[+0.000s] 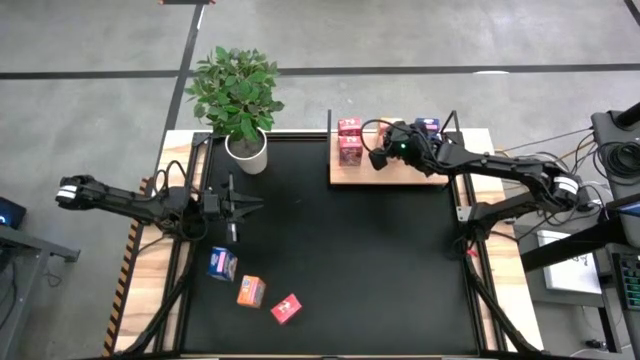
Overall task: Stack cereal on shelf
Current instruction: Put the right orange cereal box on the shelf aligned with the other orange cereal box, then put the blue cereal box on the shelf aligned with the other blue cereal box
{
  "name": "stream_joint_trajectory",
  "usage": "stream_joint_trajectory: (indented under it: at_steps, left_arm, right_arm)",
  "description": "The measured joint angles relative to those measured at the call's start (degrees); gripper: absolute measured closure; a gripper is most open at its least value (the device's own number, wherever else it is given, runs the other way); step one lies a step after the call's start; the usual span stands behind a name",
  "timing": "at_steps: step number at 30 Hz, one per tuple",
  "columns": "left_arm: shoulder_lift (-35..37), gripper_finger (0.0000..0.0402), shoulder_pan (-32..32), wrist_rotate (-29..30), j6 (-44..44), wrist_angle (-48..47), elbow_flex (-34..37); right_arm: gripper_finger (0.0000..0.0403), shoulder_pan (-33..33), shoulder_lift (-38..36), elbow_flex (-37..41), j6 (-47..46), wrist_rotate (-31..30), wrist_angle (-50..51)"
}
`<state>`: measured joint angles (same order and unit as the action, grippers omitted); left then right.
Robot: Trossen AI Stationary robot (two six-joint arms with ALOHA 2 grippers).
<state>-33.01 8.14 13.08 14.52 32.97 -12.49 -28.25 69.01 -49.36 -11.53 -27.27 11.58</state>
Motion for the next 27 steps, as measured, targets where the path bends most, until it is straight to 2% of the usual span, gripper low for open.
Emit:
stream_joint_trajectory:
  at_steps: [18, 22, 27]
  left_arm:
    - [-0.01, 0.0357, 0.0, 0.0, 0.0, 0.0, 0.0]
    - [-0.02, 0.0357, 0.01, 0.0, -0.24, 0.56, 0.0]
    - [-0.02, 0.0357, 0.0, 0.0, -2.14, 1.78, 0.0]
  right_arm:
    - [0.0391, 0.79, -0.88, -0.71, 1.41, -0.87, -0.66]
    - [0.039, 3.61, -3.18, -1.7, 2.66, -0.85, -0.87]
    - [0.039, 11.09, -6.36, -0.94, 5.28, -0.78, -2.11]
